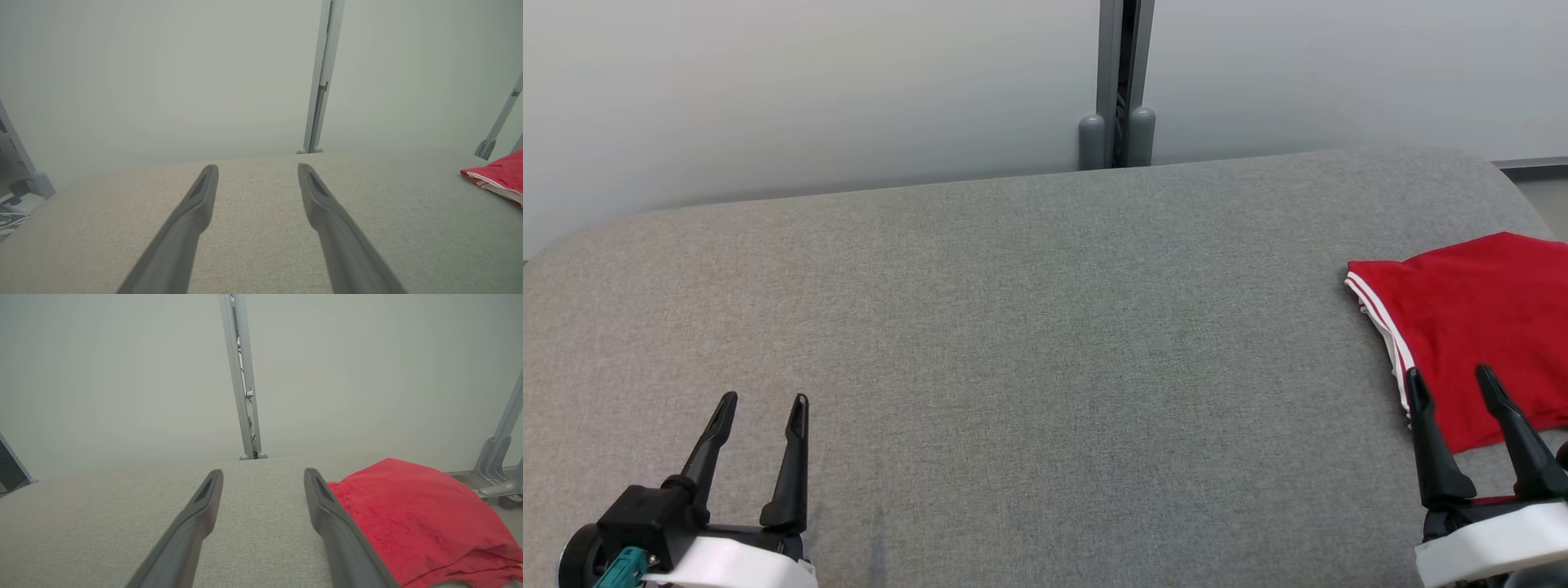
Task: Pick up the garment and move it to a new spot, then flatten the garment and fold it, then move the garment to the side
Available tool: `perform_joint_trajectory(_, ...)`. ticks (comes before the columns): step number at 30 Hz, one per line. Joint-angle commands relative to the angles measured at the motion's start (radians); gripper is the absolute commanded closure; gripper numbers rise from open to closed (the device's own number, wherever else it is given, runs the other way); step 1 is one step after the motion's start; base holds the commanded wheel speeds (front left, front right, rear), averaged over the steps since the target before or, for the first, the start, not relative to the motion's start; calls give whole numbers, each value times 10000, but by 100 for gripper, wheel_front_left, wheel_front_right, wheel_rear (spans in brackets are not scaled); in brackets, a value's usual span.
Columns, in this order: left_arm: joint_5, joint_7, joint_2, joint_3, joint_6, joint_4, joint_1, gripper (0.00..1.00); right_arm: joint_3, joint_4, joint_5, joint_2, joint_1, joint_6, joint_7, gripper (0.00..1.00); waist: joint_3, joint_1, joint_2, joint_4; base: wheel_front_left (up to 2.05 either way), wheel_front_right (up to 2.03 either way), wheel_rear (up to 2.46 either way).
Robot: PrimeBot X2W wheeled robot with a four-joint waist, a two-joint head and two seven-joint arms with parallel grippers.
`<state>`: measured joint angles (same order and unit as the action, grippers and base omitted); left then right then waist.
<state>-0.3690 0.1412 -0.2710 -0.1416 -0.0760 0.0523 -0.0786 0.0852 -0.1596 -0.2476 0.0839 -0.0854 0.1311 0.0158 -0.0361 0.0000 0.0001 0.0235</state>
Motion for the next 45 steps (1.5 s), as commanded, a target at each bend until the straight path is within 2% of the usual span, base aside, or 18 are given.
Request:
perform_joint_trajectory(1, -6, 38, -76, 4, -38, -13, 81, 0, 37, -27, -57, 6, 8, -8, -71, 0, -15, 0, -1, -7, 0, 0, 0)
perform_joint_trajectory(2, -6, 4, -13, -16, 2, 0, 1, 100, 2, 4, -8, -10, 3, 0, -2, 100, -16, 1, -1, -7, 0, 0, 0)
perform_joint_trajectory(5, -53, -3, 164, -106, 10, -256, -106, 100, -28, 294, -46, -127, -84, 0, 18, 100, -17, 0, -1, -8, 0, 0, 0)
perform_joint_trajectory(27, -3614, -266, 676, 291, 591, -1109, 565, 100, 338, 1658, -3806, -140, 821, -1, 647, 100, 38, 0, -1, -49, 0, 0, 0)
perform_joint_trajectory(45, -5771, -456, 1021, 571, 953, -1568, 947, 100, 584, 2506, -6107, -158, 1381, -2, 1046, 100, 80, 0, -1, -81, 0, 0, 0)
